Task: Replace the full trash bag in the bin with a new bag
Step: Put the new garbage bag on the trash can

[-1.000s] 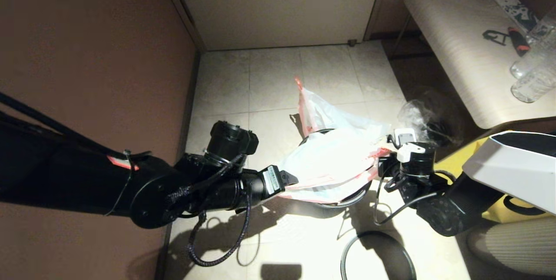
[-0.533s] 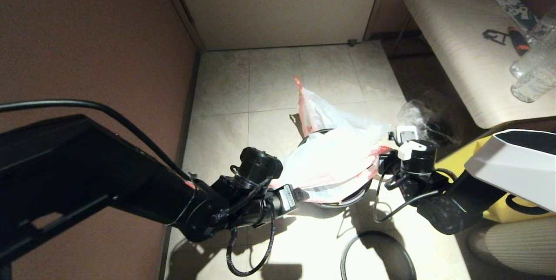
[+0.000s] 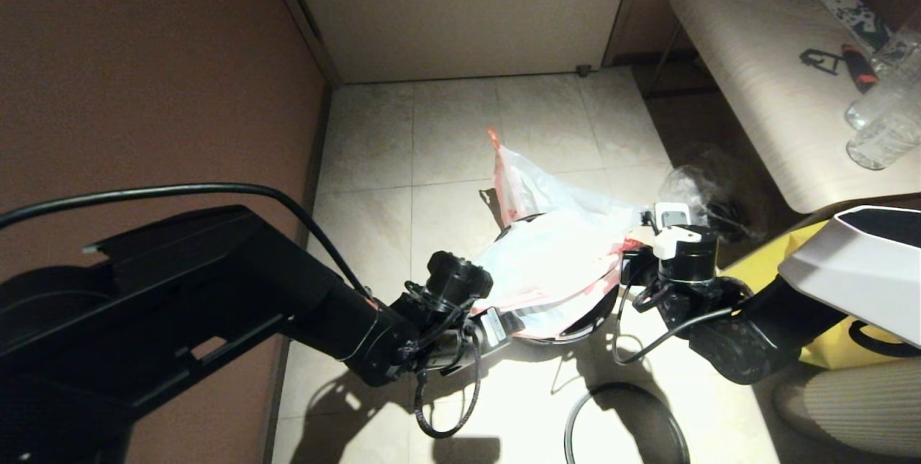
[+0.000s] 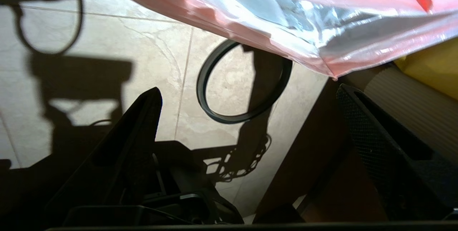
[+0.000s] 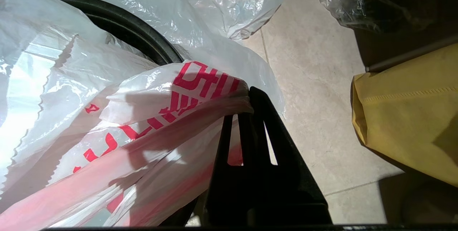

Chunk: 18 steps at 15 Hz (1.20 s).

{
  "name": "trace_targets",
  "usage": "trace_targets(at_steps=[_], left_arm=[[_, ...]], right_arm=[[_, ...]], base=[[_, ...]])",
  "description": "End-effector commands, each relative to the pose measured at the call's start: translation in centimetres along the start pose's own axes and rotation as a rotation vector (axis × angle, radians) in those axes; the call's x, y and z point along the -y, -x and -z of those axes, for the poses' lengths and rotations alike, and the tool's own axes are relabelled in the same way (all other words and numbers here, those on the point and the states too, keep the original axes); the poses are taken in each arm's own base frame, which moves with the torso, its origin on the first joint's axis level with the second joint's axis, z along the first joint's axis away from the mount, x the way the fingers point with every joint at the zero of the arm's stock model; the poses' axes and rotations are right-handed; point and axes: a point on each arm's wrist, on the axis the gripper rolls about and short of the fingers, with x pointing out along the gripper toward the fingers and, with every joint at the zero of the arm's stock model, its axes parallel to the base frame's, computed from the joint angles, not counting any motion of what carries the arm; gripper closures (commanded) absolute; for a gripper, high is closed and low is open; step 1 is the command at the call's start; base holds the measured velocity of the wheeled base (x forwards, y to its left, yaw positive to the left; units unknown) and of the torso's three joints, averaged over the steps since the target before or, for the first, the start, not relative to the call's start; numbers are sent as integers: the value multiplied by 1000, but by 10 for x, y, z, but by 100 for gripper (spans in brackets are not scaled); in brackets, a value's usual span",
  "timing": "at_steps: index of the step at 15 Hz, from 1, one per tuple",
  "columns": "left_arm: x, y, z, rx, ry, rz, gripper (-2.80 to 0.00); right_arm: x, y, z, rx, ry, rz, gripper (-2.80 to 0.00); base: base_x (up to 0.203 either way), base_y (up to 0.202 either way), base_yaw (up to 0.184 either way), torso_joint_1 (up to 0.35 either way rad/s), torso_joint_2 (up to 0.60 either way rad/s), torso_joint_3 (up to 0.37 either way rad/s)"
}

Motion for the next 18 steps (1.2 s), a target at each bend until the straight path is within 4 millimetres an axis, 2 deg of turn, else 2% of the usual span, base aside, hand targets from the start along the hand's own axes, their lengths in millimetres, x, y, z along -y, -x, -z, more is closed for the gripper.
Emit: trace_targets(at_steps=[1, 4, 8, 14, 18], left_arm=[[10, -14, 4, -28, -12, -22, -280], [14, -17, 8, -41, -10, -33, -280], [5, -32, 9, -48, 11, -59, -280], [6, -42, -15, 12, 44, -37, -280], [2, -58, -23, 39, 56, -57, -280]], right_arm=[[-1, 2, -4, 14, -9, -2, 0], [-2, 4, -6, 18, -17, -7, 0], [-2, 3, -5, 16, -16, -7, 0], [-2, 3, -4, 12, -16, -8, 0], [-5, 5, -4, 12, -29, -16, 0]], base=[[0, 0, 0, 0, 0, 0], [0, 0, 0, 0, 0, 0], [0, 0, 0, 0, 0, 0], [0, 0, 0, 0, 0, 0], [0, 0, 0, 0, 0, 0]])
